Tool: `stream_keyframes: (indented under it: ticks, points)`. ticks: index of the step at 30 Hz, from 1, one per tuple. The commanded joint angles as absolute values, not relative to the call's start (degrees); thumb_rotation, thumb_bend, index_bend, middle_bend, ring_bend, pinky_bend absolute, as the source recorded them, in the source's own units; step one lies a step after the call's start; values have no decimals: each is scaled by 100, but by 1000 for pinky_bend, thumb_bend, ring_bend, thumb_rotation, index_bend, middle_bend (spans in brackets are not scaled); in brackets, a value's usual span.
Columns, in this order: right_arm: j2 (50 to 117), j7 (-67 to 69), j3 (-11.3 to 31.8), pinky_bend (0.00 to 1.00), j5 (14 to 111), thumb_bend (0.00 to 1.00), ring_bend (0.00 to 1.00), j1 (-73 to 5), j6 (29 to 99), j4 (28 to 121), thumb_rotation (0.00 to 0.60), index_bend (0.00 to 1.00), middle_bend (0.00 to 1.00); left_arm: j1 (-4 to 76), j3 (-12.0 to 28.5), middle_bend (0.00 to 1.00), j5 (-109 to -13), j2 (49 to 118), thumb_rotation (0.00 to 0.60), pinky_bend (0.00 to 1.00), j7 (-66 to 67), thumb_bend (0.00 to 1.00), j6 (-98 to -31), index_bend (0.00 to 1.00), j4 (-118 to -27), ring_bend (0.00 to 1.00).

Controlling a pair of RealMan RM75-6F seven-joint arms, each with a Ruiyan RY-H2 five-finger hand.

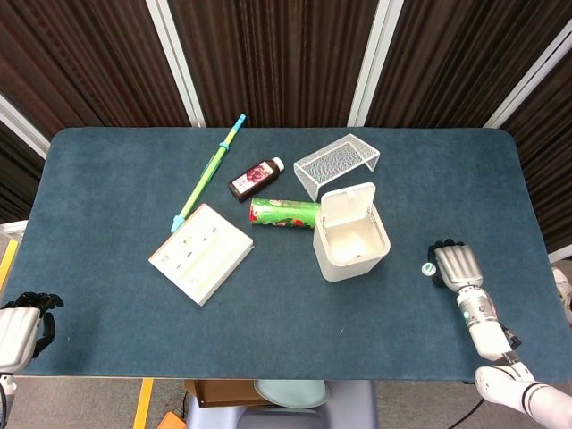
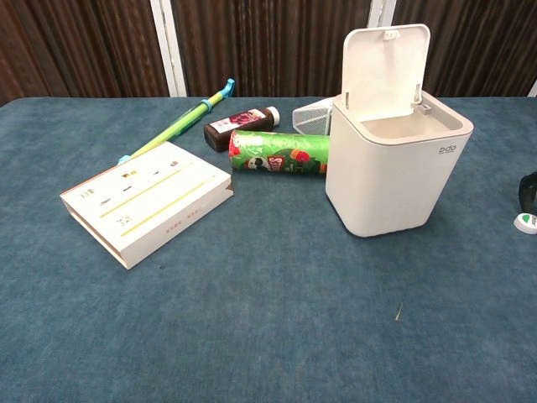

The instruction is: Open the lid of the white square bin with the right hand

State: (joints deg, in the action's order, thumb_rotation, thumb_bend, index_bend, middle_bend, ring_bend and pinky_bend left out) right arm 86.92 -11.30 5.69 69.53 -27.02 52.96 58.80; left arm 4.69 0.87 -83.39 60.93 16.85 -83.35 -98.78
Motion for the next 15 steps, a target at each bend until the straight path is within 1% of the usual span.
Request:
stream_keyframes:
  ticks: [1, 9, 12, 15]
  points:
    - [8691, -1143, 568, 493, 6956, 338, 374, -2700, 5294, 5881, 600, 571, 454, 468, 90, 432, -8334, 6092, 600, 540, 1681, 727, -8337, 438, -9879, 328]
    - [8662, -1153, 559, 497, 6927, 337, 377, -2701, 5206, 5931, 600, 518, 456, 471, 84, 433, -8351, 6093, 600, 541, 1685, 728, -8338, 438, -9879, 329]
    - [8673, -1144, 554, 508, 6958, 337, 389, -2692, 5239, 5934, 600, 531, 464, 469, 85, 433, -8347, 6092, 600, 541, 1684, 727, -8340, 437, -9879, 329]
    - [8684, -1098, 547, 529, 7022, 338, 407, -2677, 5306, 5924, 600, 574, 479, 469, 83, 433, -8349, 6093, 600, 540, 1684, 727, -8337, 438, -9880, 329]
